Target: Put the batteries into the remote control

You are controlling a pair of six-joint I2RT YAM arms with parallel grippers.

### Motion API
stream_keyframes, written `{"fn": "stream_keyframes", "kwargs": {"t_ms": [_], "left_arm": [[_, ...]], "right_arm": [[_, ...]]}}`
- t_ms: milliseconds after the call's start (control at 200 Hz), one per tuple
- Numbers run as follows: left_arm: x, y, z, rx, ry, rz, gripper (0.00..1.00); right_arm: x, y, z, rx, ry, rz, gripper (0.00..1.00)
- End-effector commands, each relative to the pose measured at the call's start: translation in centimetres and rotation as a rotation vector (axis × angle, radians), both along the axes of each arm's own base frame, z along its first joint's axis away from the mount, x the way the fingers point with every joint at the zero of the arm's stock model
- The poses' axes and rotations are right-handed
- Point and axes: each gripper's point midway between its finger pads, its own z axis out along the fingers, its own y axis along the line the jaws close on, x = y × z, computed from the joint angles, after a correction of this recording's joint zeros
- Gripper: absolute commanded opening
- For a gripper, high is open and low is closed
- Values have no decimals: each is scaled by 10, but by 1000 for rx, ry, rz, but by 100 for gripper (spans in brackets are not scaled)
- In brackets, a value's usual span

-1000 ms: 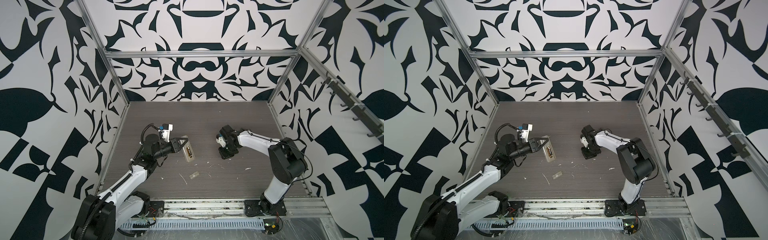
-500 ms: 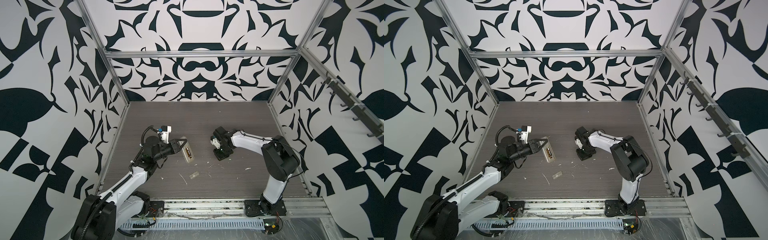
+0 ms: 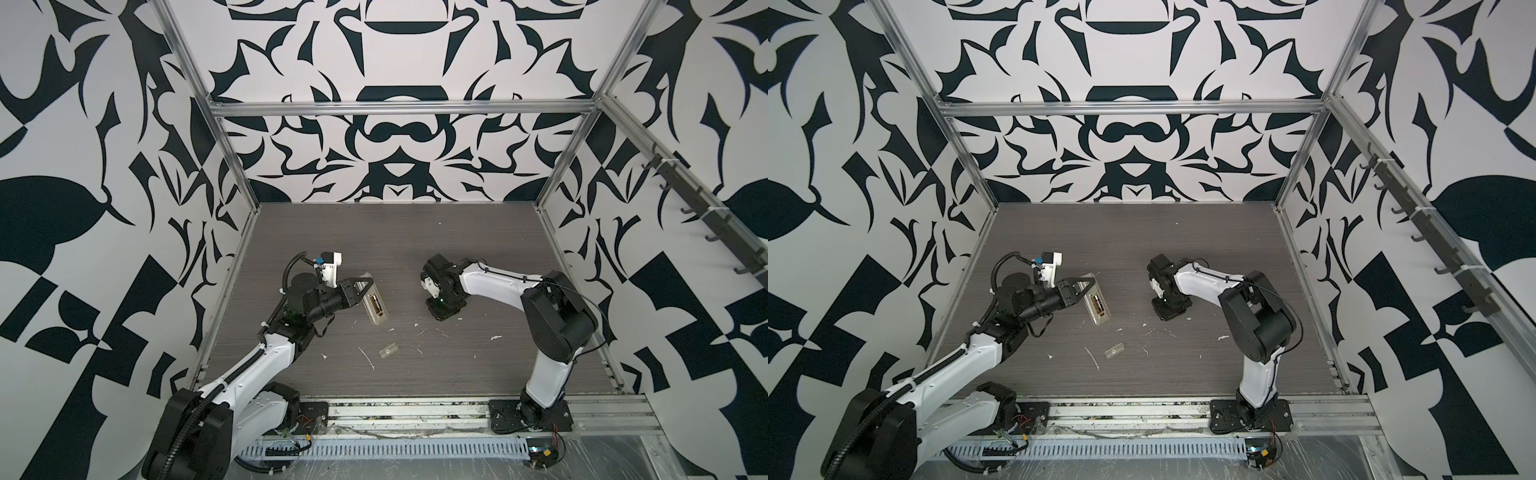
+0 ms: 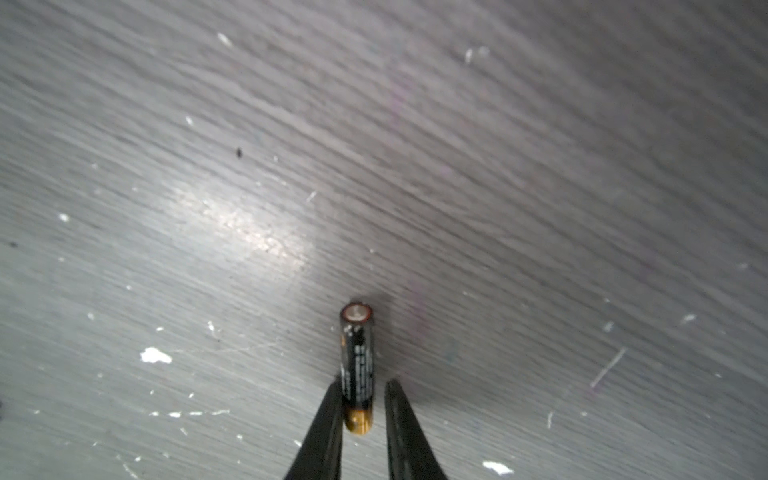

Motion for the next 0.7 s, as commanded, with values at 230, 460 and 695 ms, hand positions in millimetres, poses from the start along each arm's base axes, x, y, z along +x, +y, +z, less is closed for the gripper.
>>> {"fn": "stream_keyframes", "kwargs": {"t_ms": [230, 460, 695], "left_arm": [[3, 1, 6, -14, -20, 8, 0], [2, 1, 4, -13, -13, 8, 0], [3, 2, 4, -9, -11, 16, 0]], "right_arm": [[-1, -7, 8, -36, -28, 1, 25], [-1, -6, 3, -31, -24, 15, 23], [-1, -6, 2, -37, -27, 15, 16]]}}
